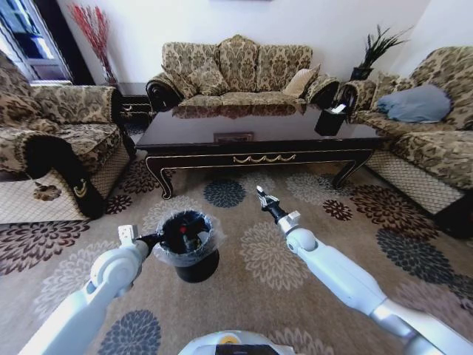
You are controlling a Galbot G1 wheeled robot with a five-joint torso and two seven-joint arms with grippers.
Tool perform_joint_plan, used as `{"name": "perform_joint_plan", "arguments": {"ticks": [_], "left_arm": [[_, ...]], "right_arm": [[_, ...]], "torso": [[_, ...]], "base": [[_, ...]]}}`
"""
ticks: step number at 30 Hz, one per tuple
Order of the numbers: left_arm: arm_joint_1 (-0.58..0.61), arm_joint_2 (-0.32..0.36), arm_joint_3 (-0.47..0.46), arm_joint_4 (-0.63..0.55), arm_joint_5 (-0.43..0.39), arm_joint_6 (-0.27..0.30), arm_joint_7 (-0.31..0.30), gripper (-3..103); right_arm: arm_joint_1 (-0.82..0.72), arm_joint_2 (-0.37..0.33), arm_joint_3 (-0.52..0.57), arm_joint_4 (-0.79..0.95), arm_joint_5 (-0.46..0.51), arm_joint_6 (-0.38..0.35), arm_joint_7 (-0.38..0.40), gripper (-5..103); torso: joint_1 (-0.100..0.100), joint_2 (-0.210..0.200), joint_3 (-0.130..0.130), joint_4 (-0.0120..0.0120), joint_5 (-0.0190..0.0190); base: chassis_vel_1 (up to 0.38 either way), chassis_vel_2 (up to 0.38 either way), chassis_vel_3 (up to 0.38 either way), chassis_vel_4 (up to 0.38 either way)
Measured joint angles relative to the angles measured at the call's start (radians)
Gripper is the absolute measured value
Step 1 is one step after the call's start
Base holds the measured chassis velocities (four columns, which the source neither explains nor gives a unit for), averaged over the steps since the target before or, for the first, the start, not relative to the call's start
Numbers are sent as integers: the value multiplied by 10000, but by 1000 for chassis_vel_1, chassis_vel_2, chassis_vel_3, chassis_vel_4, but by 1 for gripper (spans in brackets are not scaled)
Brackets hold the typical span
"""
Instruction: Move to the front of the table and pick up the trash from the floor, then place it into the trash bin.
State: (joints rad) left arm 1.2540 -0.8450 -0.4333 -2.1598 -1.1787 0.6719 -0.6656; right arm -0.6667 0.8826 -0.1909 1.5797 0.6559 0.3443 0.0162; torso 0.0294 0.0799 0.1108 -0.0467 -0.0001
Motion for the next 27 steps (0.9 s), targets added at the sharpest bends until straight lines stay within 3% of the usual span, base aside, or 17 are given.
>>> {"name": "perform_joint_plan", "arguments": {"ticks": [6, 11, 19, 27], "left_arm": [[-876, 41, 757, 426, -210, -139, 84, 4], [-1673, 73, 1371, 827, -309, -189, 191, 4], [-2391, -75, 1955, 1157, -489, -278, 289, 4], [-2680, -79, 1716, 1091, -753, -354, 330, 4]], "right_arm": [[290, -116, -537, 1513, 590, 365, -635, 0], [602, -65, -1167, 2008, 653, 561, -1089, 0], [694, 291, -2261, 1531, 53, 879, -1357, 0], [834, 651, -2778, 556, -299, 1078, -1458, 0]], "torso": [[0, 0, 0, -8, 0], [0, 0, 0, -1, 0], [0, 0, 1, -5, 1], [0, 0, 1, -7, 1]], "base": [[0, 0, 0, 0], [0, 0, 0, 0], [0, 0, 0, 0], [0, 0, 0, 0]]}}
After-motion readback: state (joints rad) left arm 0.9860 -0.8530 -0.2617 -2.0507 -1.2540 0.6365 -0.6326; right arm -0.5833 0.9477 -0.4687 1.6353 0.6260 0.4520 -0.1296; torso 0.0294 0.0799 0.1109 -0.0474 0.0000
